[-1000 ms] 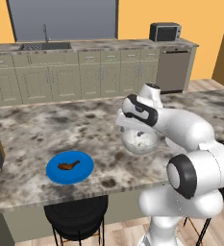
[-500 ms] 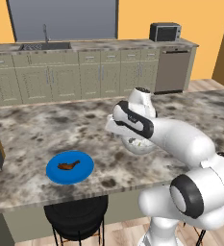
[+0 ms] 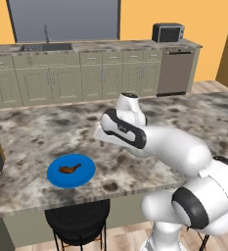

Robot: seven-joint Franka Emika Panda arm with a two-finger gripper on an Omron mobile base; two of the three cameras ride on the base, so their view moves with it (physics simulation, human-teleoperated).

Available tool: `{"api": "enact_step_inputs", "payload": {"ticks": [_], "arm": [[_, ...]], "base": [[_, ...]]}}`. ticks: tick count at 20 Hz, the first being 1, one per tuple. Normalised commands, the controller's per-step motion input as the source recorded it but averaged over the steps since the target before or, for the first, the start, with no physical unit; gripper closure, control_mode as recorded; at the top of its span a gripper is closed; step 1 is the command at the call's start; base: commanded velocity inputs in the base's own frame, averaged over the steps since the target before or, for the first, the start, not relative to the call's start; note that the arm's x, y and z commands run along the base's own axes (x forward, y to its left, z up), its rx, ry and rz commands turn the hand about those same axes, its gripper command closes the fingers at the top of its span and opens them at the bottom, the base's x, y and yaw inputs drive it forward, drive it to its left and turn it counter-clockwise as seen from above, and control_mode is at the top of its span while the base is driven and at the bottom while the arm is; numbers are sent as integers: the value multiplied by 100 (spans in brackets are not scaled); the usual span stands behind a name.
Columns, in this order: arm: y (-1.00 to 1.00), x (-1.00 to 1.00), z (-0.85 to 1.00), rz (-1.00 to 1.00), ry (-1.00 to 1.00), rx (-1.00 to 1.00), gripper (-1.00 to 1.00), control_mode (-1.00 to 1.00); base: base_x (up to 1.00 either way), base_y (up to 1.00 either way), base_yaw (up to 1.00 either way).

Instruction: Pick the chicken drumstick and lemon wedge from their plates and place them in the bowl. Then put the bowl in the fridge.

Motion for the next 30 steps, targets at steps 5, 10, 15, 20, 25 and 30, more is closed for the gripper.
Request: {"api": "enact_step_inputs", "payload": {"ticks": [5,10,15,20,25,30], "arm": [[42,-14,0,32,0,-10,-100,-100],[48,-12,-3,-2,4,-9,-100,-100],[38,-12,-17,-26,11,-1,-100,-100],[36,-7,-21,-30,9,0,-100,-100],[24,12,-26,-27,7,-1,-100,-100],[17,27,-20,-33,7,-4,-100,-100]], "base": [[0,0,0],[0,0,0],[0,0,0],[0,0,0],[0,0,0],[0,0,0]]}}
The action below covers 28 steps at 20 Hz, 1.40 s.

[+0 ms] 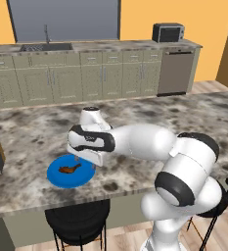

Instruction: Pick the chicken drumstick and lemon wedge from their plates and place them in the bowl. Then put the bowl in the fridge.

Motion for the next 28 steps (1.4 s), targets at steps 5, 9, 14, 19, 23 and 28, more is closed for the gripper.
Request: {"api": "enact_step_inputs", "payload": {"ticks": [5,9,14,19,23,28], "arm": [[21,22,-17,-36,2,-5,-100,-100],[17,11,-14,-22,0,-1,-100,-100],[10,0,-16,-6,1,0,-100,-100],[0,1,-11,1,2,0,-100,-100],[0,1,-13,3,0,0,-100,-100],[0,6,-16,8,0,1,-100,-100]], "base": [[0,0,0],[0,0,0],[0,0,0],[0,0,0],[0,0,0],[0,0,0]]}}
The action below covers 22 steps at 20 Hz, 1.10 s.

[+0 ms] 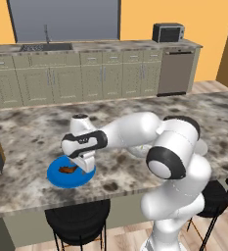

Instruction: Pick the chicken drumstick and lemon wedge from their plates and place them in the bowl. Then put the bowl in the fridge.

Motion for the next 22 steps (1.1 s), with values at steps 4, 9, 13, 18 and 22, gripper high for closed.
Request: {"api": "enact_step_inputs", "payload": {"ticks": [4,9,13,18,22], "arm": [[0,13,-13,4,0,4,-100,-100],[0,11,-9,1,0,5,-100,-100],[0,9,-13,0,0,2,-100,-100],[3,4,-19,0,1,0,-100,-100],[8,10,-13,0,2,0,-100,-100]], "base": [[0,0,0],[0,0,0],[0,0,0],[0,0,0],[0,0,0]]}}
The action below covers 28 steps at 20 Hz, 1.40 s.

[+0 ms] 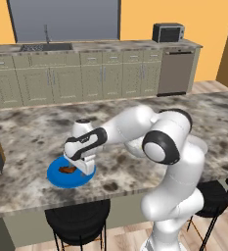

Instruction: Pick the chicken drumstick and lemon wedge from their plates and place them in the bowl. Then put the bowl in the fridge.

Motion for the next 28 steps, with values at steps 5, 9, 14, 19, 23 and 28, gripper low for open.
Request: {"api": "enact_step_inputs", "payload": {"ticks": [5,9,14,19,23,28], "arm": [[6,16,-2,0,2,0,-100,-100],[8,20,0,0,2,0,-100,-100],[11,19,0,0,3,0,-100,-100],[14,3,-12,0,8,0,-100,-100],[11,-14,-23,0,15,-1,100,-100],[-1,-11,-11,0,12,0,100,-100]], "base": [[0,0,0],[0,0,0],[0,0,0],[0,0,0],[0,0,0],[0,0,0]]}}
